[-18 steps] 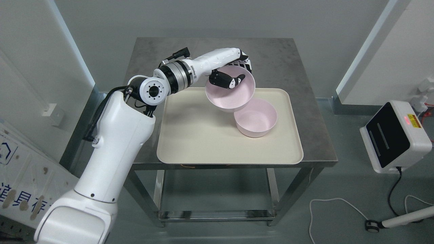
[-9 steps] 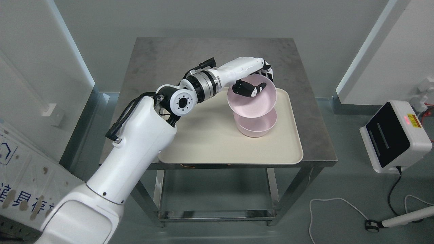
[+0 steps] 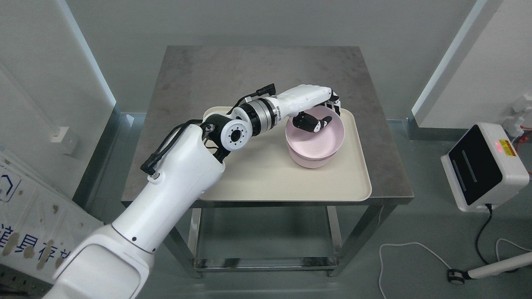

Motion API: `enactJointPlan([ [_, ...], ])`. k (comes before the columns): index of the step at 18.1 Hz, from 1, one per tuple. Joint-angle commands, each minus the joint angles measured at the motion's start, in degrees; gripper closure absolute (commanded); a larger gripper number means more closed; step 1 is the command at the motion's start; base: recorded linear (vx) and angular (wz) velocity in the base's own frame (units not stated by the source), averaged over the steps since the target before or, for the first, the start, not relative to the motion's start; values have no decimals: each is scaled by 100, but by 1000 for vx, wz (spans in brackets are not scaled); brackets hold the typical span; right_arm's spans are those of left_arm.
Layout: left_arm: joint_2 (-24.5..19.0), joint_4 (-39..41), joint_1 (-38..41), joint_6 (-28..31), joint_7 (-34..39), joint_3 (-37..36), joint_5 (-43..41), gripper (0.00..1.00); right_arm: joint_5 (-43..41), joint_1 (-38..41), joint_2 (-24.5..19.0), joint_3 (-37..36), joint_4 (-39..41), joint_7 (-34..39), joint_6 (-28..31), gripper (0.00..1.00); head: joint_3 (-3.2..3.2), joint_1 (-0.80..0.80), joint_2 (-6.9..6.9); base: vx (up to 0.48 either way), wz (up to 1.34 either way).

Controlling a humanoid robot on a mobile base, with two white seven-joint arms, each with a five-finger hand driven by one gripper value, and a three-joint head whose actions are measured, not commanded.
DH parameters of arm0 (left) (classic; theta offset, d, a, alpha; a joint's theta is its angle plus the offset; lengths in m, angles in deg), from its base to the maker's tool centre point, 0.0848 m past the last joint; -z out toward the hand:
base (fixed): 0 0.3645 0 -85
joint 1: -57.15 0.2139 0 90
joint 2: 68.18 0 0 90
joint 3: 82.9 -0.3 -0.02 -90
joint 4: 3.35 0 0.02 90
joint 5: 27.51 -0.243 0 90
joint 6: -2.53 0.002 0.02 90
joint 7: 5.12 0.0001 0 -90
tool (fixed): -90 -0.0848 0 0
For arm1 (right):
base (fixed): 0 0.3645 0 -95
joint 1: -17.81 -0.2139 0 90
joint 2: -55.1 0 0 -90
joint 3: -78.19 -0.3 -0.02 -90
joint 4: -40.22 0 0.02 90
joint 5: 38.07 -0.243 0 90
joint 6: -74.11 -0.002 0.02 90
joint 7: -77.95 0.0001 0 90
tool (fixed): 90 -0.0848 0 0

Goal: Stack pink IKEA bowls on left shelf middle
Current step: 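Lower the held bowl into the other pink bowl and release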

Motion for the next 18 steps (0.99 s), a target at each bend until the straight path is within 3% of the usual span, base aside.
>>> enactJointPlan([
  [1, -78, -156, -5, -7, 183, -81, -66, 50, 44, 0, 100, -61, 0, -2, 3, 0, 0, 0, 0, 0, 0],
  [4, -78, -77, -5, -60, 464, 576, -5, 39, 44, 0, 100, -62, 0, -2, 3, 0, 0, 0, 0, 0, 0],
  [6, -78, 133, 56, -130, 831, 1392, 222, 29, 44, 0, 100, -53, 0, -2, 3, 0, 0, 0, 0, 0, 0],
  [8, -78, 842, 528, -200, 844, 2185, 1711, 27, 44, 0, 100, -61, 0, -2, 3, 0, 0, 0, 0, 0, 0],
  [11, -78, 2108, 1643, -340, -777, 2319, 2149, 24, 44, 0, 100, -53, 0, 7, 3, 0, 0, 0, 0, 0, 0],
  [12, -78, 2225, 1934, -654, -1157, 2224, 2140, 24, 44, 0, 100, -61, 0, -2, 3, 0, 0, 0, 0, 0, 0],
  [14, -78, 2252, 2183, -1375, -1346, 1881, 2026, 24, 44, 0, 100, -53, 0, -2, 3, 0, 0, 0, 0, 4, 16],
  [18, -78, 2244, 2122, -1510, -1372, 1608, 808, 25, 44, 0, 100, -61, 0, -2, 3, 0, 0, 0, 0, 0, 0],
])
